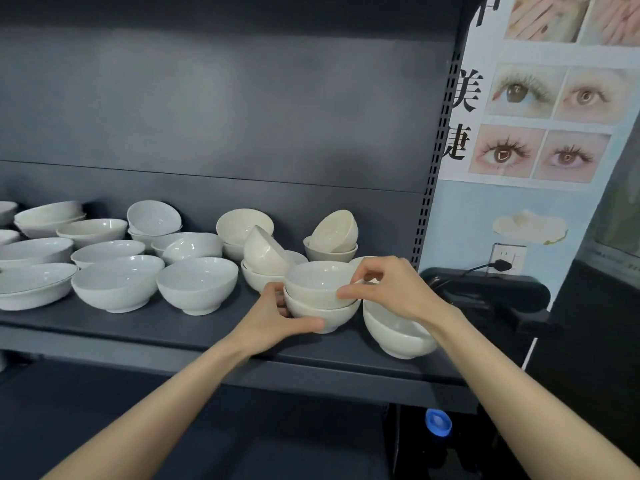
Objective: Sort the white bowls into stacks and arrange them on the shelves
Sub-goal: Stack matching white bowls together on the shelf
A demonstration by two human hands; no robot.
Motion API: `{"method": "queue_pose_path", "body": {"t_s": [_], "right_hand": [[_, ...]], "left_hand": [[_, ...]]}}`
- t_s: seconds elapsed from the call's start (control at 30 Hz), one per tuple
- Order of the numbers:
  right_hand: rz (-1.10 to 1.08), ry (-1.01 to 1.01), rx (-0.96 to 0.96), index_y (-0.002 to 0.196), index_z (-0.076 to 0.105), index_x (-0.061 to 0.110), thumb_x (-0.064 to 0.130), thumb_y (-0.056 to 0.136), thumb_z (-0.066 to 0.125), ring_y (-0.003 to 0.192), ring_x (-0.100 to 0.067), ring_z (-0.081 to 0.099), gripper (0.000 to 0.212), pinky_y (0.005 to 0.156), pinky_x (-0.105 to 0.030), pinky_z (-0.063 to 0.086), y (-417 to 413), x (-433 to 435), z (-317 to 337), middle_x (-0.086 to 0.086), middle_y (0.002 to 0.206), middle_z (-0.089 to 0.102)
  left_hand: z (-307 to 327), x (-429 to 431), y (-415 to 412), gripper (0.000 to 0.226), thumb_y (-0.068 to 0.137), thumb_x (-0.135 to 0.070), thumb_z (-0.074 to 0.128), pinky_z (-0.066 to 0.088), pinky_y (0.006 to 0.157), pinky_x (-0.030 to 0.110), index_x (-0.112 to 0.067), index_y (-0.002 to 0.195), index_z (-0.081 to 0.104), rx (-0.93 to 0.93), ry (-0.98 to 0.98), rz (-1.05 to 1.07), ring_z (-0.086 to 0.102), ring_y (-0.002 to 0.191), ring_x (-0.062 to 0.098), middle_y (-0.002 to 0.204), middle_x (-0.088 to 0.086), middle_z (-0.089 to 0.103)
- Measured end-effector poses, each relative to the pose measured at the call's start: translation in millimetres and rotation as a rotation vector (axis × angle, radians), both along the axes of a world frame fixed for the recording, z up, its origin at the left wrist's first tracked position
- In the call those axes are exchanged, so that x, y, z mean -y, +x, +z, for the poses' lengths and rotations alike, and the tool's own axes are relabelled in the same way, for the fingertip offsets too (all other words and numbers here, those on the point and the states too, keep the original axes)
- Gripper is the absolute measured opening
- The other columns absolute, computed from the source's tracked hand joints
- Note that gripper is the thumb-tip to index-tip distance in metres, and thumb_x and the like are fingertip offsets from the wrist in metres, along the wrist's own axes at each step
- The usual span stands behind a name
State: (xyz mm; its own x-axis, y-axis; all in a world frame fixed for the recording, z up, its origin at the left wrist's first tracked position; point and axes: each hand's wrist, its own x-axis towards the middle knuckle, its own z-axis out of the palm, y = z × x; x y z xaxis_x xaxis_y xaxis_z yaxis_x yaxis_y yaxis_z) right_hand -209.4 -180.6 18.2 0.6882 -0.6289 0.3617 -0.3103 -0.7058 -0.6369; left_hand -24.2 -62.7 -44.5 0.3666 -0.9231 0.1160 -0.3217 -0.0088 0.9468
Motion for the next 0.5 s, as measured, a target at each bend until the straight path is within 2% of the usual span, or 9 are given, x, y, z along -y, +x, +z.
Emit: {"method": "queue_pose_path", "body": {"t_s": [0.1,0.2,0.27,0.37,0.43,0.5], "right_hand": [[0.025,-0.005,-0.012,0.071,0.067,0.01,0.043,0.067,0.082,0.087,-0.021,0.06,0.037,0.082,-0.032,0.046,-1.2,0.0,-0.3,-0.002,0.087,0.07],[0.06,-0.007,-0.039,0.073,0.066,0.009,0.042,0.068,0.082,0.091,-0.02,0.06,0.037,0.086,-0.035,0.047,-2.0,1.7,-0.7,-0.003,0.096,0.068],[0.08,0.005,-0.069,0.079,0.067,0.015,0.046,0.067,0.081,0.095,-0.017,0.059,0.036,0.09,-0.038,0.048,-1.8,4.5,-2.8,0.001,0.099,0.065],[0.075,0.04,-0.157,0.1,0.067,0.029,0.053,0.063,0.081,0.098,-0.013,0.058,0.046,0.093,-0.037,0.049,-0.7,6.1,-3.5,0.011,0.108,0.06],[0.069,0.045,-0.205,0.111,0.064,0.031,0.052,0.064,0.081,0.101,-0.01,0.056,0.054,0.095,-0.035,0.048,0.8,6.8,-3.0,0.015,0.112,0.056],[0.068,0.06,-0.207,0.115,0.062,0.03,0.052,0.063,0.081,0.104,-0.009,0.054,0.06,0.097,-0.035,0.047,2.4,6.2,-2.3,0.016,0.115,0.055]], "left_hand": [[0.1,3.1,2.4,0.107,0.039,-0.047,0.088,0.052,0.095,0.031,-0.026,0.127,0.031,-0.01,0.012,-0.045,0.061,0.113,0.012,0.127,-0.006,0.058],[0.6,4.1,4.1,0.106,0.04,-0.046,0.089,0.049,0.1,0.036,-0.028,0.127,0.031,-0.028,0.023,-0.071,0.059,0.116,0.012,0.129,-0.007,0.057],[1.4,4.2,5.1,0.105,0.041,-0.044,0.089,0.049,0.101,0.035,-0.027,0.128,0.032,-0.044,0.026,-0.088,0.059,0.116,0.012,0.129,-0.008,0.056],[4.2,3.5,5.0,0.093,0.04,-0.042,0.088,0.05,0.099,0.032,-0.033,0.118,0.038,-0.056,0.019,-0.11,0.058,0.116,0.01,0.126,-0.011,0.057],[7.4,2.3,3.5,0.081,0.04,-0.041,0.087,0.051,0.094,0.027,-0.038,0.106,0.041,-0.056,0.015,-0.126,0.059,0.113,0.008,0.12,-0.015,0.059],[9.6,1.3,2.9,0.076,0.039,-0.041,0.086,0.052,0.089,0.023,-0.039,0.102,0.043,-0.05,0.012,-0.141,0.061,0.11,0.006,0.115,-0.017,0.061]]}}
